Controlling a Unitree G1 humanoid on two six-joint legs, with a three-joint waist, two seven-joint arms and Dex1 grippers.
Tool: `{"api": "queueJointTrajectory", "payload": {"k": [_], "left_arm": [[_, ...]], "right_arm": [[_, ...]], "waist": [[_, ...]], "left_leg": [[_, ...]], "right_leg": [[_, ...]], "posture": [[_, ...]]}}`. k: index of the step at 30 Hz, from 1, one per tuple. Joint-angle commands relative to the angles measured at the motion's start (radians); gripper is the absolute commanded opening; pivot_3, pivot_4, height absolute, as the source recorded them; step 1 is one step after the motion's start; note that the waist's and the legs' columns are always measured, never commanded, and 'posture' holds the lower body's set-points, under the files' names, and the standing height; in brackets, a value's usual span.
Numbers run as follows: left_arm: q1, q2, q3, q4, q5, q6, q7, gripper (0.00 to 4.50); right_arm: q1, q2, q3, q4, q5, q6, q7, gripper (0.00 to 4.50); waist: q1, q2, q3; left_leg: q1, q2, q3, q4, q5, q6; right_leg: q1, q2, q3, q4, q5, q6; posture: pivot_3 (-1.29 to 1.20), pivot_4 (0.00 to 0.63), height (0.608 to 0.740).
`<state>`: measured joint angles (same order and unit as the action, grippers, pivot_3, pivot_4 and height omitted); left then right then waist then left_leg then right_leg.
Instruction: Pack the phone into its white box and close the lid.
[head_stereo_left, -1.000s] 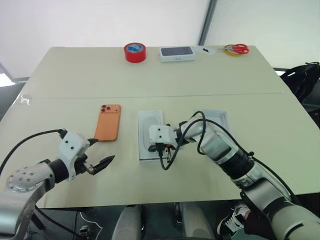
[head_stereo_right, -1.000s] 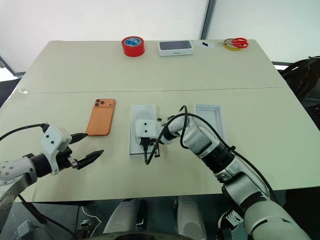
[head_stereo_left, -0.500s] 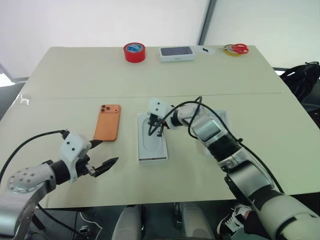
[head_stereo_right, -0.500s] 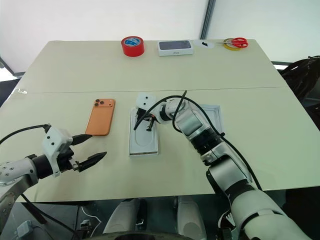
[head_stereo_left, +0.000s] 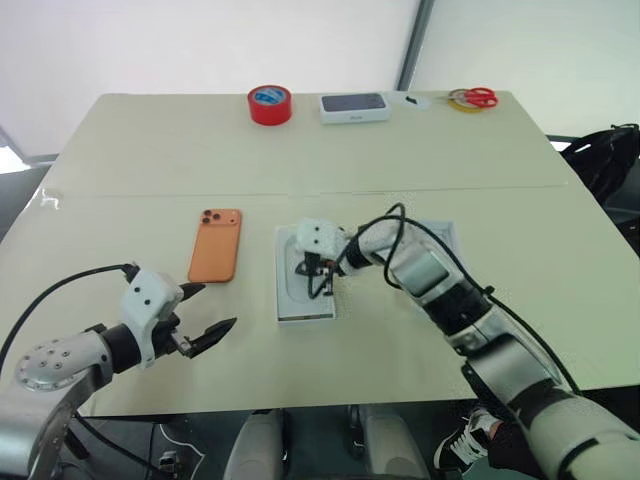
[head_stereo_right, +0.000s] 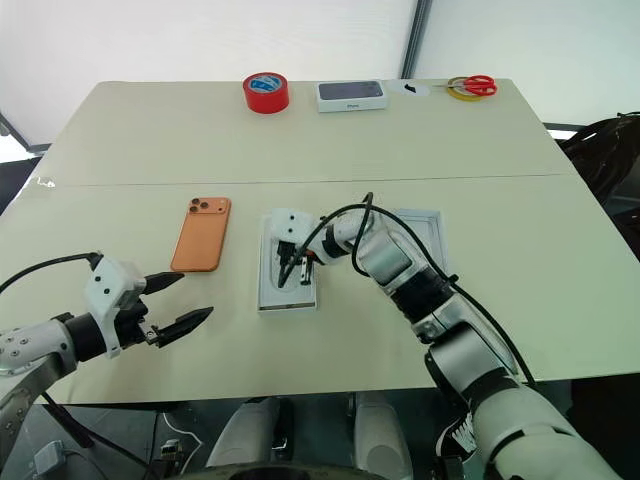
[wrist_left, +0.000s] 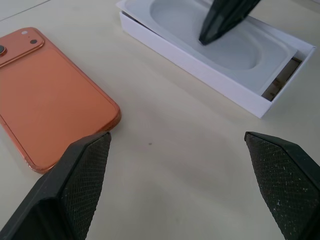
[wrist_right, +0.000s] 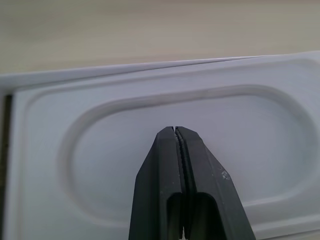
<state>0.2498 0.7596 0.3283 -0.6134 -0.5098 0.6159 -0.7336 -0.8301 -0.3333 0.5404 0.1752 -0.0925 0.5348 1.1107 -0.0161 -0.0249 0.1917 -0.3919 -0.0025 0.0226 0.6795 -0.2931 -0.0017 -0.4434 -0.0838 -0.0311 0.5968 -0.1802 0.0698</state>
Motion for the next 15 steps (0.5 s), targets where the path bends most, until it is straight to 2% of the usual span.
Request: {"api": "queueJointTrajectory", "payload": {"k": [1,8,15], "left_arm": [[-0.015,0.004,0.003,-0.022,0.000,-0.020,0.001,4.49],[-0.034,0.006,-0.011,-0.008,0.005,-0.021,-0.006,4.49],[-0.039,0.004,-0.019,-0.005,0.008,-0.021,-0.004,4.49]], "right_arm": [[0.009,-0.011,0.007,-0.088,0.020,0.015,0.035,0.03],[0.071,-0.059,0.043,-0.217,0.050,0.029,0.110,0.03],[0.089,-0.076,0.058,-0.248,0.056,0.021,0.129,0.03]], "waist": [[0.000,0.000,0.000],[0.002,0.000,0.000],[0.002,0.000,0.000]], "left_leg": [[0.000,0.000,0.000,0.000,0.000,0.000],[0.000,0.000,0.000,0.000,0.000,0.000],[0.000,0.000,0.000,0.000,0.000,0.000]], "right_leg": [[0.000,0.000,0.000,0.000,0.000,0.000],[0.000,0.000,0.000,0.000,0.000,0.000],[0.000,0.001,0.000,0.000,0.000,0.000]], "posture": [[0.00,0.150,0.732],[0.00,0.150,0.732],[0.00,0.150,0.732]]}}
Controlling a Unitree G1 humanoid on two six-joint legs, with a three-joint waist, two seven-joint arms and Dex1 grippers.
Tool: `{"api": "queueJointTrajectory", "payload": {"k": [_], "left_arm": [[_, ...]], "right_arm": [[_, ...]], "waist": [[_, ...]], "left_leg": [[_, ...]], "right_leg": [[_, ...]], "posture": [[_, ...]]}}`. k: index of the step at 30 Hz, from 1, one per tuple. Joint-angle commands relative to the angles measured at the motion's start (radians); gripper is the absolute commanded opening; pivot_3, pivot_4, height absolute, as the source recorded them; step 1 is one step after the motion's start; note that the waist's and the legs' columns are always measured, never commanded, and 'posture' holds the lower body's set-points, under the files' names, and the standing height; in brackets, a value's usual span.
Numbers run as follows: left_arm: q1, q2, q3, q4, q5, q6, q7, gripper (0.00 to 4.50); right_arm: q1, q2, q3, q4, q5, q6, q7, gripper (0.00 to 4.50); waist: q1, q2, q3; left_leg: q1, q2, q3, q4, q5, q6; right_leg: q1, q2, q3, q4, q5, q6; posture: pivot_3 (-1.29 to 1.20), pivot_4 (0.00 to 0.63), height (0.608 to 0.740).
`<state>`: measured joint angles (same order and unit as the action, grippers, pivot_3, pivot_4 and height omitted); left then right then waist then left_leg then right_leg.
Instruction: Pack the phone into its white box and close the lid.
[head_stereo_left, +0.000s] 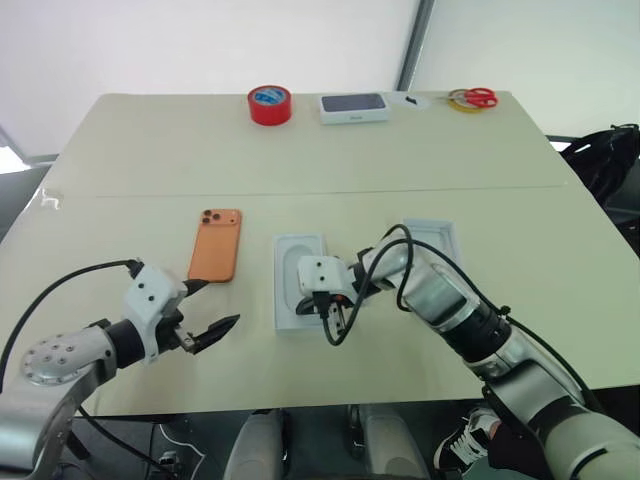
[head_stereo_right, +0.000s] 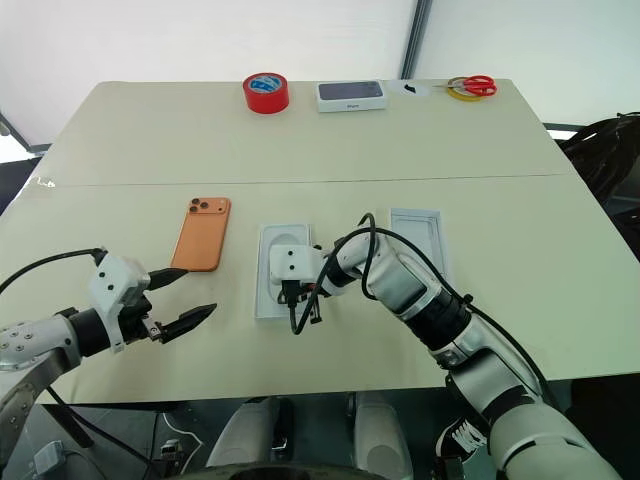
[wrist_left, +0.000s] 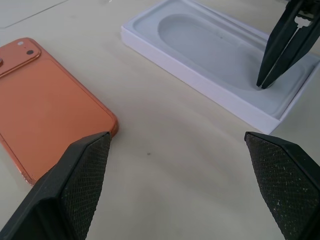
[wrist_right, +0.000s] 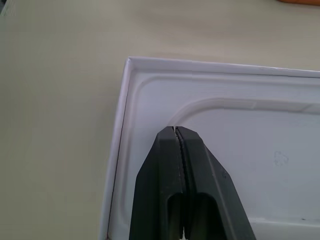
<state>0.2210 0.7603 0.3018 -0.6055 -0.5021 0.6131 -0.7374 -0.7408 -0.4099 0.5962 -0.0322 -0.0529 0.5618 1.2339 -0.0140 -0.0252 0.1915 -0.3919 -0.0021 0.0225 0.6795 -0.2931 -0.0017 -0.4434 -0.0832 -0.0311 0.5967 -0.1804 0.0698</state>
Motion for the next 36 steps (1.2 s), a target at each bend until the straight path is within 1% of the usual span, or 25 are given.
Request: {"api": "queueJointTrajectory", "payload": {"k": [1,5,8,12,18,25,26,29,31,34,36], "left_arm": [[-0.010,0.002,0.006,-0.015,0.000,-0.018,0.001,4.49],[-0.002,-0.001,0.006,-0.021,0.000,-0.018,0.005,4.49],[0.000,-0.002,0.009,-0.022,0.001,-0.018,0.009,4.49],[0.004,-0.003,0.011,-0.025,0.000,-0.019,0.015,4.49],[-0.006,-0.003,0.002,-0.018,0.001,-0.022,0.023,4.49],[-0.013,-0.012,0.009,-0.013,0.001,-0.023,0.039,4.49],[-0.026,-0.020,0.025,0.001,-0.013,0.004,0.061,4.49],[-0.139,-0.074,0.109,0.123,-0.086,0.182,0.204,4.49],[-0.205,-0.090,0.136,0.182,-0.087,0.248,0.271,4.49],[-0.301,-0.090,0.132,0.254,-0.064,0.336,0.354,4.49],[-0.379,-0.101,0.122,0.311,-0.070,0.405,0.400,4.49]], "right_arm": [[-0.001,0.002,0.001,-0.040,0.017,-0.007,0.004,0.03],[-0.013,0.011,-0.016,-0.028,0.022,-0.010,-0.011,0.03],[-0.035,0.026,-0.048,-0.005,0.025,-0.013,-0.048,0.03],[-0.109,0.084,-0.122,0.106,0.002,0.029,-0.197,0.03],[-0.174,0.140,-0.137,0.271,-0.041,0.022,-0.324,0.03],[-0.179,0.161,-0.137,0.331,-0.053,-0.008,-0.347,0.03],[-0.183,0.173,-0.151,0.332,-0.047,-0.019,-0.361,0.03],[-0.209,0.229,-0.200,0.332,-0.022,-0.014,-0.416,0.01],[-0.218,0.255,-0.198,0.337,-0.034,-0.016,-0.445,0.01],[-0.224,0.298,-0.183,0.339,-0.046,-0.026,-0.474,0.01],[-0.230,0.325,-0.149,0.350,-0.071,-0.036,-0.494,0.01]], "waist": [[0.000,0.000,0.000],[0.000,0.000,0.000],[0.000,0.000,0.000],[-0.001,0.000,0.000],[0.000,0.000,0.000],[-0.003,0.000,0.000],[-0.003,0.000,0.000],[-0.002,0.000,0.000],[-0.003,-0.001,0.000],[-0.002,-0.001,0.000],[-0.001,-0.001,0.000]], "left_leg": [[0.000,0.000,0.000,0.000,0.000,0.000],[0.000,0.000,0.000,0.000,0.000,0.000],[0.000,0.000,0.000,0.000,0.000,0.000],[0.000,0.000,0.000,0.000,0.000,0.000],[0.000,0.000,0.000,0.000,0.000,0.000],[0.000,0.000,0.000,0.000,0.000,0.000],[0.000,0.000,0.000,0.000,0.000,0.000],[0.000,0.000,0.000,0.000,0.000,0.000],[0.000,0.000,-0.001,0.000,0.000,0.000],[0.001,0.000,-0.001,0.000,0.000,0.000],[0.000,0.000,-0.001,0.000,0.000,0.000]], "right_leg": [[0.000,0.000,0.000,0.000,0.000,0.000],[0.000,0.000,0.000,0.000,0.000,0.000],[0.000,0.000,0.000,0.000,0.000,0.000],[0.000,0.000,0.000,0.000,0.000,0.000],[0.000,0.000,0.000,0.000,0.000,0.000],[0.000,0.000,0.000,0.000,0.000,0.000],[0.000,0.000,0.000,0.000,0.000,0.000],[0.000,0.001,0.000,0.001,0.001,0.001],[0.000,0.002,0.000,0.002,0.002,0.004],[0.000,0.002,-0.001,0.003,0.002,0.004],[0.000,0.002,0.000,0.002,0.002,0.004]], "posture": [[0.00,0.150,0.732],[0.00,0.150,0.732],[0.00,0.150,0.732],[0.00,0.150,0.732],[0.00,0.150,0.732],[0.00,0.150,0.732],[0.00,0.150,0.732],[0.00,0.150,0.732],[0.00,0.150,0.732],[0.00,0.150,0.732],[0.00,0.150,0.732]]}}
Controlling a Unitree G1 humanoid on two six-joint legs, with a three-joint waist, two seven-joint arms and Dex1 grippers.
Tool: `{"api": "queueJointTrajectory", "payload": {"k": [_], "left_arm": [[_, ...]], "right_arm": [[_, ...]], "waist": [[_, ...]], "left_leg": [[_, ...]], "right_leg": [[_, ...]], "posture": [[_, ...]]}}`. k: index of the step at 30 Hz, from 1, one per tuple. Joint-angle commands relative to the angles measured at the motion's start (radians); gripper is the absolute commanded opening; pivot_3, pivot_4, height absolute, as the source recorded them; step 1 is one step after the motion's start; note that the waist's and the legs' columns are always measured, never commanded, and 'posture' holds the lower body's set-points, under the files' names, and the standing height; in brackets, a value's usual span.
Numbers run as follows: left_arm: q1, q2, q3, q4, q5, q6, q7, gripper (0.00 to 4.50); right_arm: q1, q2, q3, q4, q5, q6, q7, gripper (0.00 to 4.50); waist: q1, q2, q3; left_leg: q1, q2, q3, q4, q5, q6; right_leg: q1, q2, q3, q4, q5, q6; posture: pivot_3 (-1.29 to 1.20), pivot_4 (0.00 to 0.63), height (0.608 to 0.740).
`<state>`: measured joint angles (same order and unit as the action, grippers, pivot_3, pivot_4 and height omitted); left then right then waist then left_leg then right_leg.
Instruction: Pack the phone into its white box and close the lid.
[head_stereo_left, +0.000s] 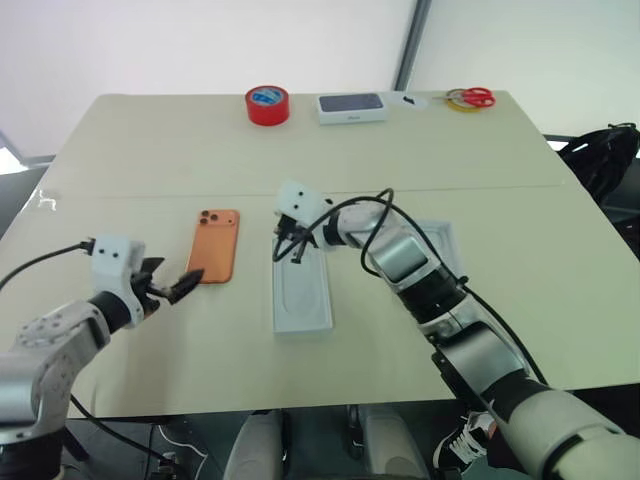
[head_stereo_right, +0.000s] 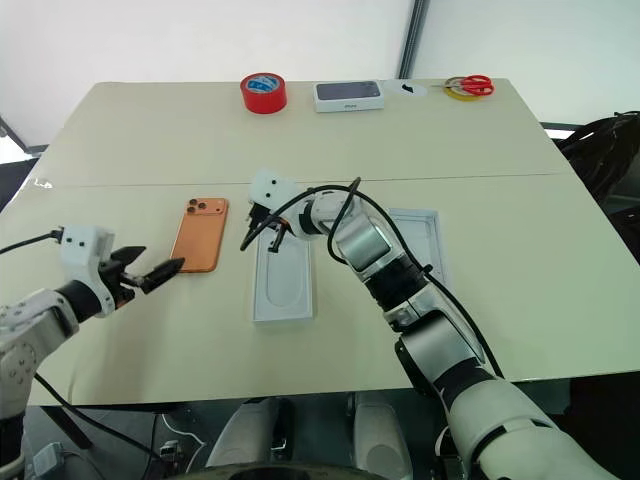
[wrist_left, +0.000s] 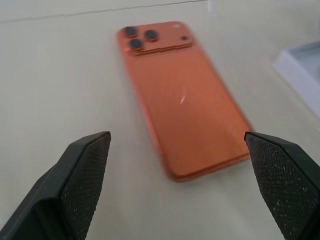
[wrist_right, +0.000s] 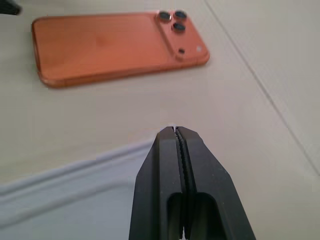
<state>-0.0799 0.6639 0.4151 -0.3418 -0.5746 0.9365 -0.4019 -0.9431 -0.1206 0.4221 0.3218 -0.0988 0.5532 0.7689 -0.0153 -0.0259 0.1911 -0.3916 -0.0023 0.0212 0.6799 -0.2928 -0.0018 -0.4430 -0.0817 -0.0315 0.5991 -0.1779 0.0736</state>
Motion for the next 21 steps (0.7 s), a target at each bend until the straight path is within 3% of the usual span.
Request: {"api": "queueJointTrajectory", "payload": {"k": [1,10,21], "left_arm": [[-0.113,-0.010,-0.001,0.075,0.002,0.110,0.081,4.49],[-0.312,-0.031,-0.096,0.239,-0.024,0.326,0.077,4.49],[-0.334,-0.136,-0.116,0.156,-0.074,0.465,0.046,4.49]], "right_arm": [[-0.030,0.048,0.038,0.006,-0.035,-0.032,-0.036,0.01],[-0.069,0.160,0.120,0.148,-0.104,-0.025,-0.067,0.01],[-0.077,0.203,0.157,0.240,-0.156,-0.055,-0.075,0.01]], "waist": [[0.000,0.000,0.000],[-0.003,-0.001,0.000],[0.001,0.000,0.000]], "left_leg": [[0.000,0.000,0.000,0.000,0.000,0.000],[0.000,-0.001,0.000,0.000,0.000,-0.001],[0.000,-0.002,-0.001,0.000,0.001,-0.002]], "right_leg": [[0.000,0.000,0.000,0.000,0.000,0.000],[0.000,0.000,0.000,0.001,0.000,0.000],[0.000,-0.003,0.000,0.001,0.000,0.000]], "posture": [[0.00,0.150,0.732],[0.00,0.150,0.732],[0.00,0.150,0.732]]}}
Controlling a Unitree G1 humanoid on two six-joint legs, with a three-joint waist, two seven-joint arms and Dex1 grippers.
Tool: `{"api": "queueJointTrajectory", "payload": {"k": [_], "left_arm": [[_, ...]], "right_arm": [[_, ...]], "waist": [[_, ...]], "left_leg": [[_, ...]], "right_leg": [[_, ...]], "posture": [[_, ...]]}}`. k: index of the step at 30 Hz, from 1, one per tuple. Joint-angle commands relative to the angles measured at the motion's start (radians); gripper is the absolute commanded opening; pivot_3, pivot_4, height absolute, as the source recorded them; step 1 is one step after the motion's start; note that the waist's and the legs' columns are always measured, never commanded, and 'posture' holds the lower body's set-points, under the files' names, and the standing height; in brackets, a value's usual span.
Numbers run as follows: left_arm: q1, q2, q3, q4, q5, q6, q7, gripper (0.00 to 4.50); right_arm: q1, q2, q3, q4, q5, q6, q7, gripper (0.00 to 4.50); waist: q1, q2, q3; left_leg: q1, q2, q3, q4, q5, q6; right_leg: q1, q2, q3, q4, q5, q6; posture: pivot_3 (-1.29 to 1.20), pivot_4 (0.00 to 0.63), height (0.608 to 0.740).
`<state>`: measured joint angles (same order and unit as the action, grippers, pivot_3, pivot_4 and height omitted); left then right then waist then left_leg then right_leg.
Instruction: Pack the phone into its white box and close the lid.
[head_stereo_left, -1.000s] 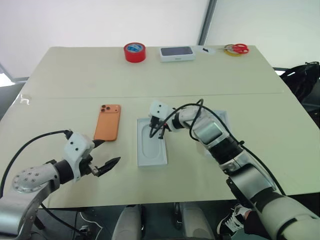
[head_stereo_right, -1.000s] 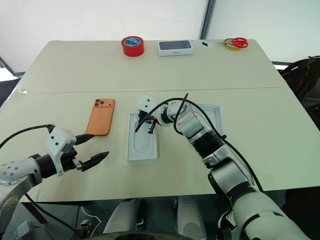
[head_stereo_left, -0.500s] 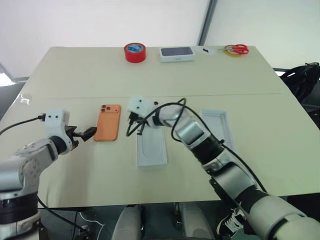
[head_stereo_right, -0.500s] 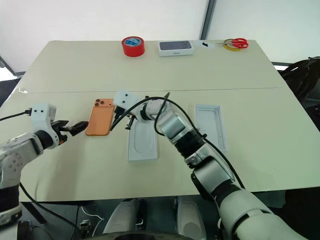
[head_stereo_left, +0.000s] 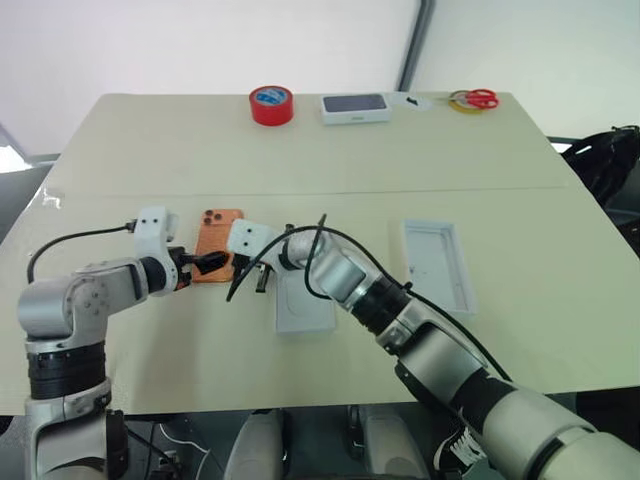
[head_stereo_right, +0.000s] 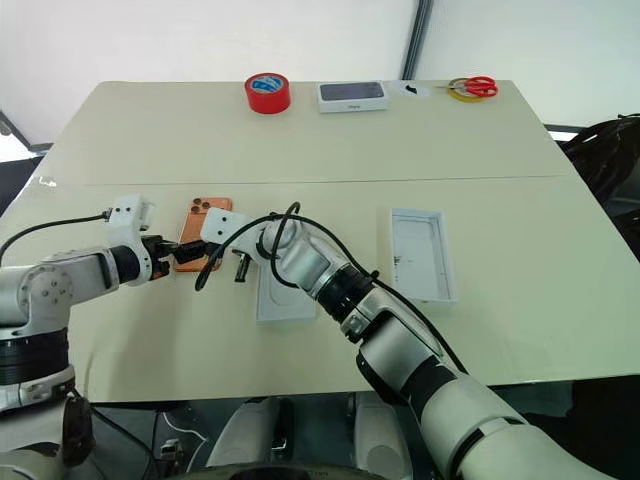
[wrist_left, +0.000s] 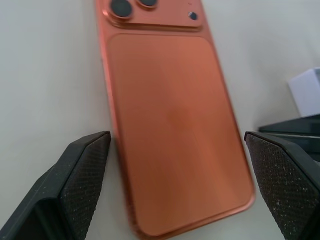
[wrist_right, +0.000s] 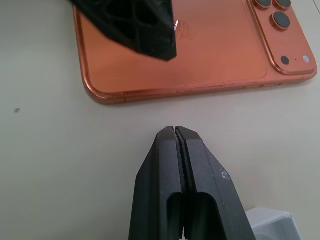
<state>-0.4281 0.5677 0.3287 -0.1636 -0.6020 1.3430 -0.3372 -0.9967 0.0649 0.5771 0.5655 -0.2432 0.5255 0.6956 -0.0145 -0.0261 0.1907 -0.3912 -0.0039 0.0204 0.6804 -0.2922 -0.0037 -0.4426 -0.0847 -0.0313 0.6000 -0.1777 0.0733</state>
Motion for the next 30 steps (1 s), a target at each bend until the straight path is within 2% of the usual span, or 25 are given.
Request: {"api": "queueJointTrajectory", "payload": {"k": [1,10,13,24,30], "left_arm": [[0.014,-0.050,-0.026,-0.030,-0.048,0.067,-0.018,4.49],[-0.010,-0.172,0.009,-0.082,-0.059,0.147,0.005,4.49],[-0.042,-0.216,0.068,-0.058,-0.069,0.172,0.010,4.49],[-0.142,-0.286,0.246,0.016,-0.061,0.234,0.015,4.49],[-0.138,-0.308,0.223,-0.001,-0.051,0.243,0.019,4.49]], "right_arm": [[-0.022,0.017,0.003,-0.001,-0.015,-0.033,-0.002,0.01],[-0.008,0.002,-0.011,-0.012,-0.023,-0.043,0.009,0.01],[0.002,-0.006,-0.012,-0.019,-0.027,-0.047,0.012,0.01],[0.033,-0.012,-0.007,-0.054,-0.042,-0.036,0.026,0.01],[0.045,-0.011,-0.002,-0.066,-0.048,-0.034,0.034,0.01]], "waist": [[0.001,0.000,0.000],[0.003,0.001,-0.001],[0.004,0.001,-0.002],[0.004,0.001,-0.002],[-0.007,0.000,-0.002]], "left_leg": [[0.000,0.000,0.000,0.000,0.000,0.000],[0.001,-0.002,-0.001,0.000,0.000,0.000],[0.001,-0.002,-0.001,0.000,0.000,0.000],[0.001,-0.003,-0.002,0.000,0.000,0.000],[0.001,-0.002,-0.001,0.000,0.000,-0.001]], "right_leg": [[0.000,0.000,0.000,0.000,0.000,0.000],[0.001,-0.002,0.000,0.000,0.000,0.000],[0.002,-0.002,-0.001,0.000,0.000,0.000],[0.003,-0.002,-0.001,0.000,0.000,0.000],[0.002,-0.002,-0.001,0.000,0.000,0.000]], "posture": [[0.00,0.150,0.732],[0.00,0.150,0.732],[0.00,0.150,0.732],[0.00,0.150,0.732],[0.00,0.150,0.732]]}}
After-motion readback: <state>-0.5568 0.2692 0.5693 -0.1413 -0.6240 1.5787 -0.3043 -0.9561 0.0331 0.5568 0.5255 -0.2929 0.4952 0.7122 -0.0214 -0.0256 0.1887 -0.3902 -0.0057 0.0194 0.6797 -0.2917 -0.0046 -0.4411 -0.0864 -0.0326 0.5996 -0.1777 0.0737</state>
